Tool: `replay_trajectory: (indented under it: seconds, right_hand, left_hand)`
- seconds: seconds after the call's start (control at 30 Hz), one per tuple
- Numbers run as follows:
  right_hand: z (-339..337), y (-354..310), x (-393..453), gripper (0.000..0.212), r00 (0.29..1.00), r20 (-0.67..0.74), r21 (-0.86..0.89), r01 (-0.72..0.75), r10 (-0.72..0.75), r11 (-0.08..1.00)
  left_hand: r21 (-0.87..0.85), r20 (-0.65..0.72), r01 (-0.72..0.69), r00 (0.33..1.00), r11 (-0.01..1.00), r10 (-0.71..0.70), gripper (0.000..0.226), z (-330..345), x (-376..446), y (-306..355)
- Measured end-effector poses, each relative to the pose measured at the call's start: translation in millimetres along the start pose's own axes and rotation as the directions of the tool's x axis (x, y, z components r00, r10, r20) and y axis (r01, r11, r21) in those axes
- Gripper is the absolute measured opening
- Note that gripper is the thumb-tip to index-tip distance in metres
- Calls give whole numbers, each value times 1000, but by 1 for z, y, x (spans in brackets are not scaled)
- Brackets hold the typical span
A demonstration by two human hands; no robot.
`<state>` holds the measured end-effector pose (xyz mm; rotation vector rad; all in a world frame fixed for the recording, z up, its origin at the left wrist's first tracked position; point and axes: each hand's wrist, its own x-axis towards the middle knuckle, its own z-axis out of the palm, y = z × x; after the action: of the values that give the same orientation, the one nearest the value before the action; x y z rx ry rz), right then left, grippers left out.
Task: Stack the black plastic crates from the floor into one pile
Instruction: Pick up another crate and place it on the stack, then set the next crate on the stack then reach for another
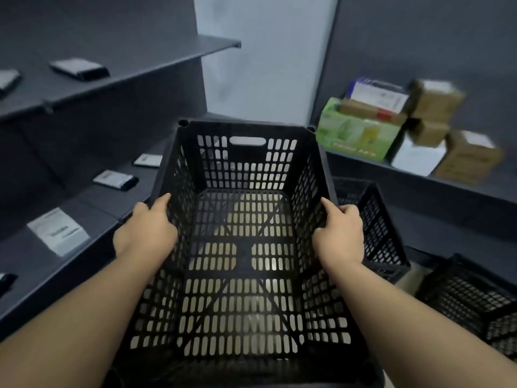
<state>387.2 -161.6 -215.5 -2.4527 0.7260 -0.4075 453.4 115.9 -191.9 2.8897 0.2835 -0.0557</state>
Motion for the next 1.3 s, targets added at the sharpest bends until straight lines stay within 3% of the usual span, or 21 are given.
replay_trajectory:
  seconds: [0.27,0.67,0.93,1.3]
  right_hand:
    - [-115,17,15,62,986,-145,-16,-80,77,997]
    - [-228,117,47,62,924,-297,-35,-262,240,964]
    - [-270,195,129,63,921,-305,-49,-268,241,962]
    - [-284,287,282,64,967,-189,-87,-191,172,978]
  left_hand:
    - [-38,-31,-188,982,981,187,59,-52,-23,90]
    - [-76,-29,-444,896,893,443,63,-43,-56,255]
    - [-86,-49,-463,886,882,460,63,-7,-57,375]
    - [-90,-47,-365,931,927,362,63,57,-28,510]
